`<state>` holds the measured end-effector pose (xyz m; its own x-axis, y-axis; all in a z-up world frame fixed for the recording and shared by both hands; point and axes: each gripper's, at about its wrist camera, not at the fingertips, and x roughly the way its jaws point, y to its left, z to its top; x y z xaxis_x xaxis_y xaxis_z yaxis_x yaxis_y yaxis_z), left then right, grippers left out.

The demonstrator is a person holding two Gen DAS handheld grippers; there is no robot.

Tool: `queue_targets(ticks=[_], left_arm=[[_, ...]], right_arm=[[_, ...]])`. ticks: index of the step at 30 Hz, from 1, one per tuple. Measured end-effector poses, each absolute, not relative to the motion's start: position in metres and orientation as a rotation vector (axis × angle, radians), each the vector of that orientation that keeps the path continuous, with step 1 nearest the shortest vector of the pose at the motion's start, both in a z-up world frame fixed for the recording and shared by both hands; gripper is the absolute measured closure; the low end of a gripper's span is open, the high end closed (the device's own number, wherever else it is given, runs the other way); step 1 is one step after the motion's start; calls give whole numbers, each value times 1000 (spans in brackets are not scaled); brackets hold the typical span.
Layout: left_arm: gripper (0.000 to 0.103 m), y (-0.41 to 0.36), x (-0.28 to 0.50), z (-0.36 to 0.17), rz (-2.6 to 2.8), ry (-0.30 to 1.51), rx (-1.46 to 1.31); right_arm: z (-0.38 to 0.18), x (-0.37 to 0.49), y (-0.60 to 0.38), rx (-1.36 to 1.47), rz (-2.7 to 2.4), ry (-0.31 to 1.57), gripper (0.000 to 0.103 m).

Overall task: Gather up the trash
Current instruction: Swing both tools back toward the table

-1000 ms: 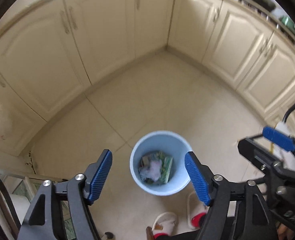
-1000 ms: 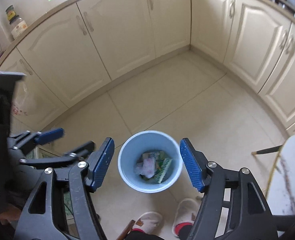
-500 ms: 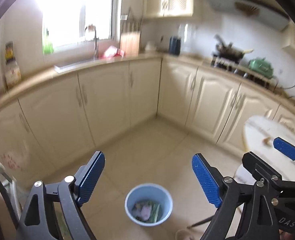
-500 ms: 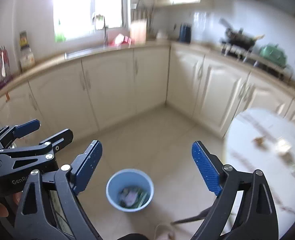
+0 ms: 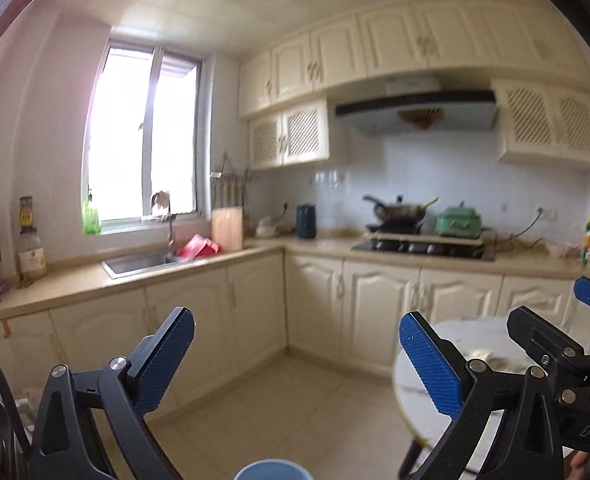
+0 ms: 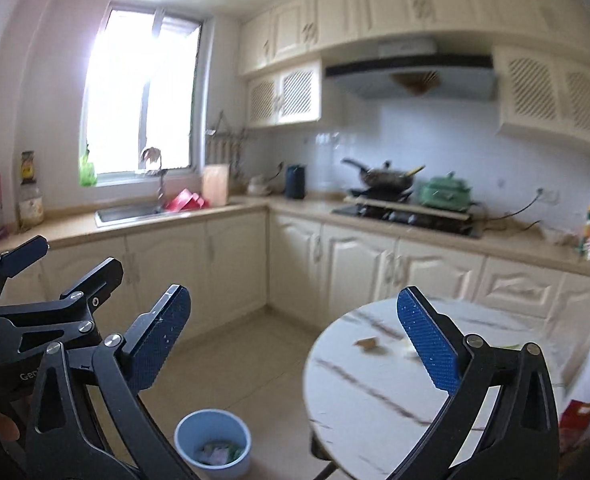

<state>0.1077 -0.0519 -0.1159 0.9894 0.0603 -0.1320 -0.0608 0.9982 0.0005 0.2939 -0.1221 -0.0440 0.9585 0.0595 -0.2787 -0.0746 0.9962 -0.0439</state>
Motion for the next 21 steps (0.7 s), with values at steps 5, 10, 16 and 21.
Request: queue_targets(ticks=[5, 10, 16, 21], left_arm=[[1, -53, 82, -138, 15, 85, 10], [1, -61, 76, -145, -44, 68, 28], [1, -78, 108, -135, -137, 68, 55], [1, -95, 148, -123, -220, 96, 74]], right_arm=[[-25, 262, -149, -47, 0, 225, 0], [-18, 241, -175, -33, -63, 199, 0], [-19, 229, -218, -17, -168, 207, 0], [-27, 229, -261, 12, -246, 235, 0]])
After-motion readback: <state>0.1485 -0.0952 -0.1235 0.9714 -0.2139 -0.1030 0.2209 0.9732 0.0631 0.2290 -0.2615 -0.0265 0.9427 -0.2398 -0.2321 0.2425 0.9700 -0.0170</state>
